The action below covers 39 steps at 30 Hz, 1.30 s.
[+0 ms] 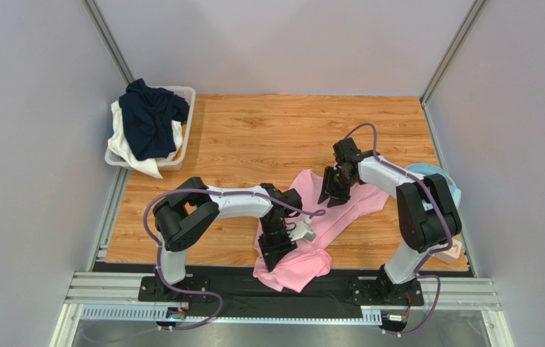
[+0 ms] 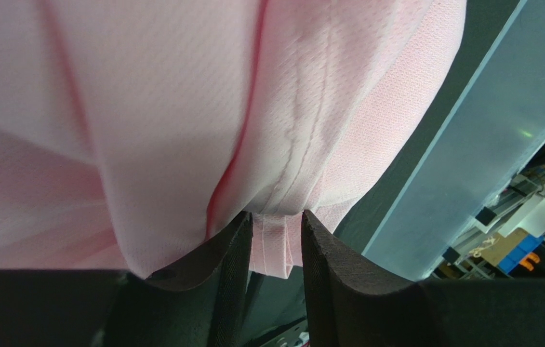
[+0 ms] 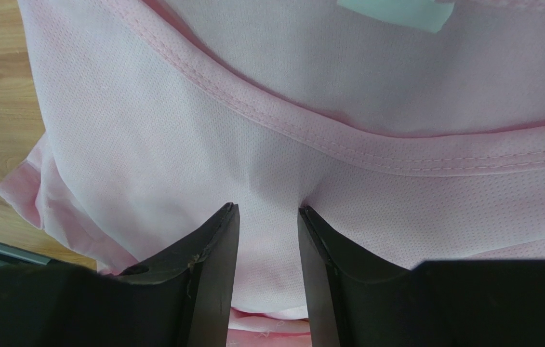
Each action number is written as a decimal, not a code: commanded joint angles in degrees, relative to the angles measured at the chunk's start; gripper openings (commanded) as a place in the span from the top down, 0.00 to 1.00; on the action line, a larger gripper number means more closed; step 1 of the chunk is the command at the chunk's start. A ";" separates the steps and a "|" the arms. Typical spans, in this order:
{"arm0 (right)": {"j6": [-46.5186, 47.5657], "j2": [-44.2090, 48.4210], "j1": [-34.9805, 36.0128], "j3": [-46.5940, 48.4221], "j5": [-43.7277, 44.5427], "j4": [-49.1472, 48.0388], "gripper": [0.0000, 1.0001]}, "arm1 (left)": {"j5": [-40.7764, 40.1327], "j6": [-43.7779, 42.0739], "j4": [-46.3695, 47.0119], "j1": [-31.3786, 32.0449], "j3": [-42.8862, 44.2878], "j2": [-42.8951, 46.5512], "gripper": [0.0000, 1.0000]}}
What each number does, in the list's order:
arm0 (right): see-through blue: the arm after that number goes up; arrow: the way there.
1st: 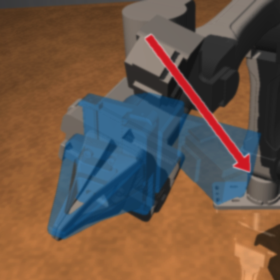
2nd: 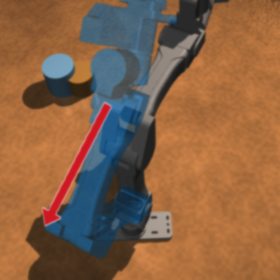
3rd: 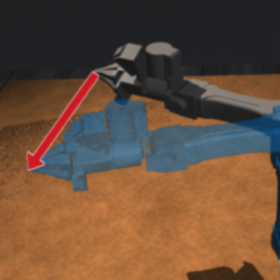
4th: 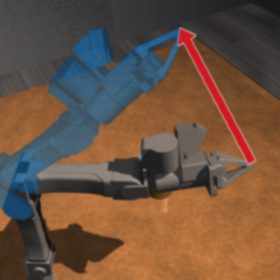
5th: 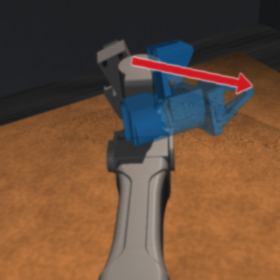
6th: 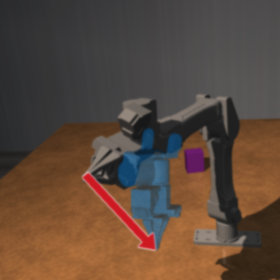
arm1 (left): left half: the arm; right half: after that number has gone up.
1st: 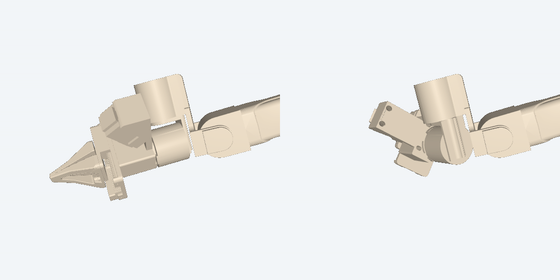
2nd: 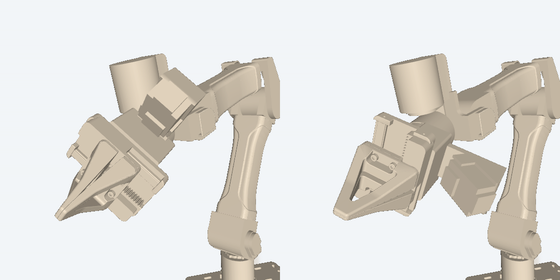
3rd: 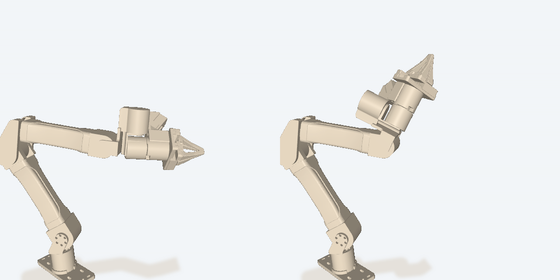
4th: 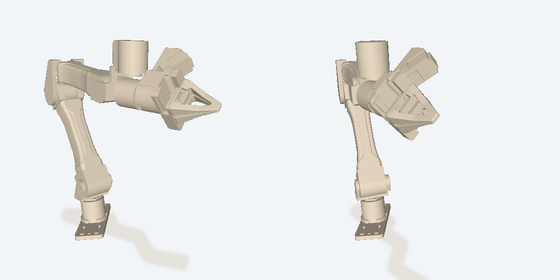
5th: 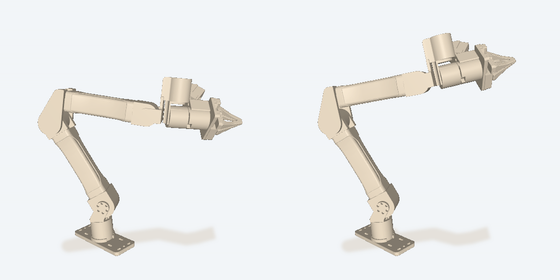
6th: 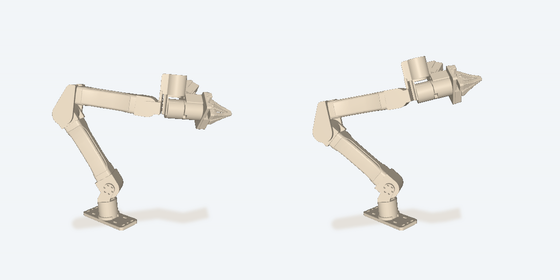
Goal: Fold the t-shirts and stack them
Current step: Flatten out the tshirt
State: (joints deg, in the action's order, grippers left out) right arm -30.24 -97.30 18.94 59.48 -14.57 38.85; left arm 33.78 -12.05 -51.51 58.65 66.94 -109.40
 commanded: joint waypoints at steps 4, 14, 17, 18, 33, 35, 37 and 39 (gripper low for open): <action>-0.26 -0.35 -0.04 1.16 -0.90 -2.55 0.59 | -6.79 -5.96 -1.84 -14.08 5.57 0.33 0.61; -0.17 1.49 -0.04 -0.94 2.87 -1.50 0.60 | -14.53 -8.25 -3.60 -27.18 13.04 -1.07 0.62; 0.18 3.51 -0.04 -1.74 3.05 -1.06 0.59 | -14.53 -8.07 -4.48 -29.73 15.33 -0.11 0.62; 0.35 4.21 -0.13 -0.61 3.32 -0.54 0.57 | -15.84 -8.25 -4.39 -30.00 15.76 0.59 0.62; 8.00 -21.77 -4.87 39.74 7.98 8.17 0.51 | -5.49 -0.78 -8.97 -32.37 1.89 20.37 0.61; 8.27 -23.20 -5.14 40.10 8.24 8.35 0.52 | -4.78 -0.34 -8.70 -32.29 0.05 20.63 0.60; 8.53 -23.73 -5.49 39.31 8.77 8.26 0.52 | -4.16 -0.08 -8.09 -32.11 -1.19 20.81 0.60; 8.62 -23.55 -6.02 37.90 9.47 7.73 0.52 | -4.25 0.10 -6.51 -31.85 -2.86 20.46 0.60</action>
State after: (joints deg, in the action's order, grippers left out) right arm -23.29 -121.30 13.54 98.00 -6.87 44.36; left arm 27.05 -13.69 -59.40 26.26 65.71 -89.45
